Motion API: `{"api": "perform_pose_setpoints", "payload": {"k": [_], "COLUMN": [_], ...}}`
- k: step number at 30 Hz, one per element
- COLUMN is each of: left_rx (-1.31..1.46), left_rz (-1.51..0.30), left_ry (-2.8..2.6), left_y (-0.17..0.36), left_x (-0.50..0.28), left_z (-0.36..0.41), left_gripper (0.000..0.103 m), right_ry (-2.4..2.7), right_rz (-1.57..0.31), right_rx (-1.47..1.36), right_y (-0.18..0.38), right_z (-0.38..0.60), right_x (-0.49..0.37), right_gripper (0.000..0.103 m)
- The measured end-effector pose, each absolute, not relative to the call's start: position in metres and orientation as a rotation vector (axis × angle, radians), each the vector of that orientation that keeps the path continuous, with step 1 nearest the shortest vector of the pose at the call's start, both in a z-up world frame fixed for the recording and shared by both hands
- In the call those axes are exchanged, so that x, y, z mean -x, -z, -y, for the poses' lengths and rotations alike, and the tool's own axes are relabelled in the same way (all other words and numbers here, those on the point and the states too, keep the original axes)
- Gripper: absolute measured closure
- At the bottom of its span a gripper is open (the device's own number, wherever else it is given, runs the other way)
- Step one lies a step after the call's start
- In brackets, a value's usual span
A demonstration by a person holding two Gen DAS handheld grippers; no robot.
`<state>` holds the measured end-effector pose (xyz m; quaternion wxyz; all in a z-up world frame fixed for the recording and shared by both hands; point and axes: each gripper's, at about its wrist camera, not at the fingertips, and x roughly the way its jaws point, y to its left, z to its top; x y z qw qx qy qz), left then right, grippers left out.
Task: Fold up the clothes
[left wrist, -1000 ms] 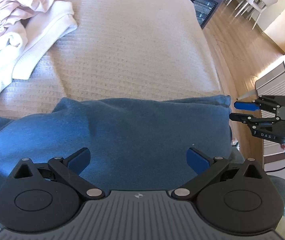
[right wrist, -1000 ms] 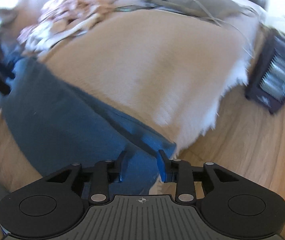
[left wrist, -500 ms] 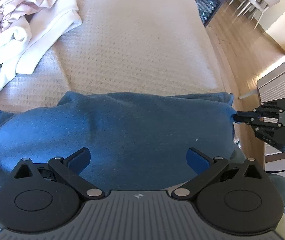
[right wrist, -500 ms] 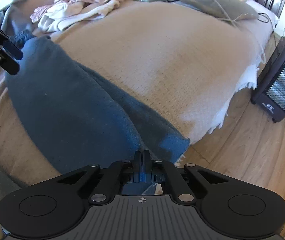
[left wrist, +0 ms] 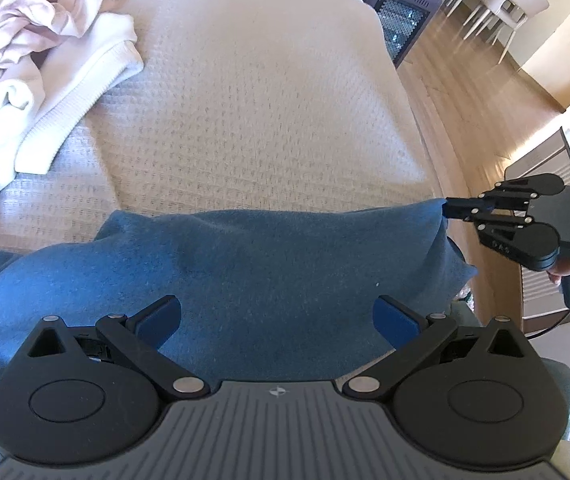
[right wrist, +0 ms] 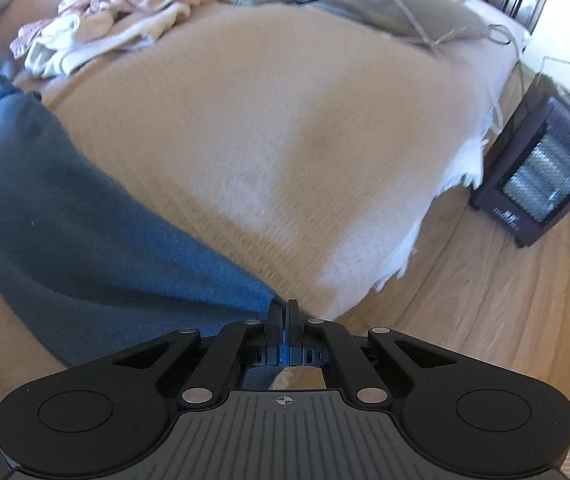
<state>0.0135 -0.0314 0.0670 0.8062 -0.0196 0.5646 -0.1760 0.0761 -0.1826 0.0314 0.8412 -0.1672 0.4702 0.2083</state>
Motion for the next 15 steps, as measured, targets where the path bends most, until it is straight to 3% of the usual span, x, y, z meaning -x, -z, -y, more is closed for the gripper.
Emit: {"api": "perform_pose_setpoints", "payload": {"k": [4, 7, 15], "left_rx": [0.034, 0.03, 0.056], "left_rz": [-1.235, -1.238, -1.218], "left_ry": [0.377, 0.382, 0.394], "left_y": [-0.056, -0.053, -0.058], "left_x": [-0.017, -0.018, -0.007], "left_z": [0.034, 0.035, 0.027], "left_gripper": [0.0, 0.0, 0.0], "right_ry": [-0.4, -0.359, -0.489], "right_rz": [-0.978, -0.951, -0.942], "right_rx": [0.288, 0.279, 0.204], "right_y": [-0.029, -0.038, -0.063], "right_z": [0.186, 0.19, 0.156], "right_x": [-0.071, -0.062, -0.021], "right_gripper": [0.093, 0.079, 0.079]}}
